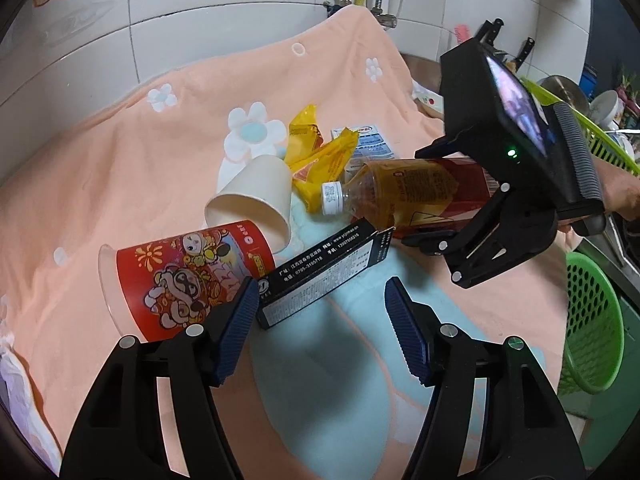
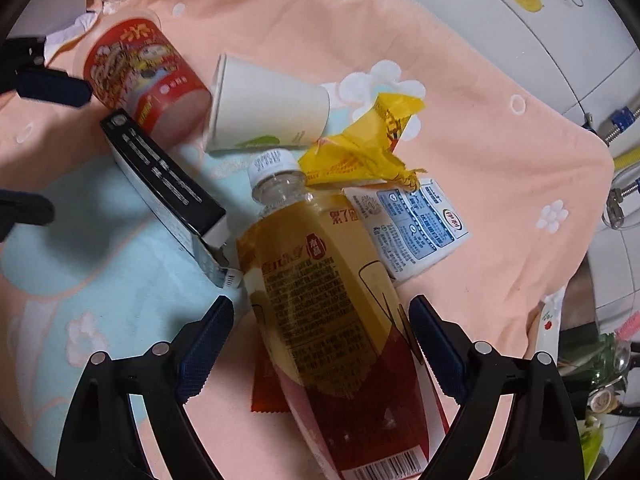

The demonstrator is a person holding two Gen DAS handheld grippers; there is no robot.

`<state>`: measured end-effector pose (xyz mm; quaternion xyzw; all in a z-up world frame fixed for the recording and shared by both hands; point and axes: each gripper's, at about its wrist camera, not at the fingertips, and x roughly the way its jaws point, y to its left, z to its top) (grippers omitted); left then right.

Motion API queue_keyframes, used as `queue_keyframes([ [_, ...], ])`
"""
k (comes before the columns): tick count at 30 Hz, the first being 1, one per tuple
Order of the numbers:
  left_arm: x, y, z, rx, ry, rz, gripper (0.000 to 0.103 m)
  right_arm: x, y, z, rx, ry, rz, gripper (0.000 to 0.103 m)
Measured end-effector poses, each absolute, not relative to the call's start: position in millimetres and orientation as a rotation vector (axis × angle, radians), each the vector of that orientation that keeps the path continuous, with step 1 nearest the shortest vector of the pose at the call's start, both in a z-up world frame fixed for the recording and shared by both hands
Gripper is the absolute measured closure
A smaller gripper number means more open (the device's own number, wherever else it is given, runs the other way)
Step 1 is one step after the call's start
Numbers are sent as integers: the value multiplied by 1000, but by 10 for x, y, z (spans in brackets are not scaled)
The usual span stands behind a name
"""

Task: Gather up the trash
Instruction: 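Grasp the brown tea bottle on the towel with the right gripper, then grasp the black box with the left gripper while the right gripper holds the tea bottle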

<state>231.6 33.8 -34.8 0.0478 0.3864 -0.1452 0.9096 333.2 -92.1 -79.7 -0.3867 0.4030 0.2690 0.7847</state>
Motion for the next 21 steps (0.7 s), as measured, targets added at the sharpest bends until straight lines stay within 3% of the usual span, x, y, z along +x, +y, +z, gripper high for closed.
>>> queue_keyframes([
  [3, 2343, 338, -360, 107, 799, -307, 38, 3367, -920, -852, -847, 880, 566, 17],
  [6, 2394, 325, -389, 131, 804, -312, 38, 3387, -944, -872, -844, 884, 549, 28],
  [16, 2624, 175, -470, 249, 807, -361, 38, 3279, -1217, -698, -699, 896, 541, 32],
  [21, 2760, 45, -580, 329, 841, -389, 49, 3202, -1358, -617, -607, 909, 532, 34],
])
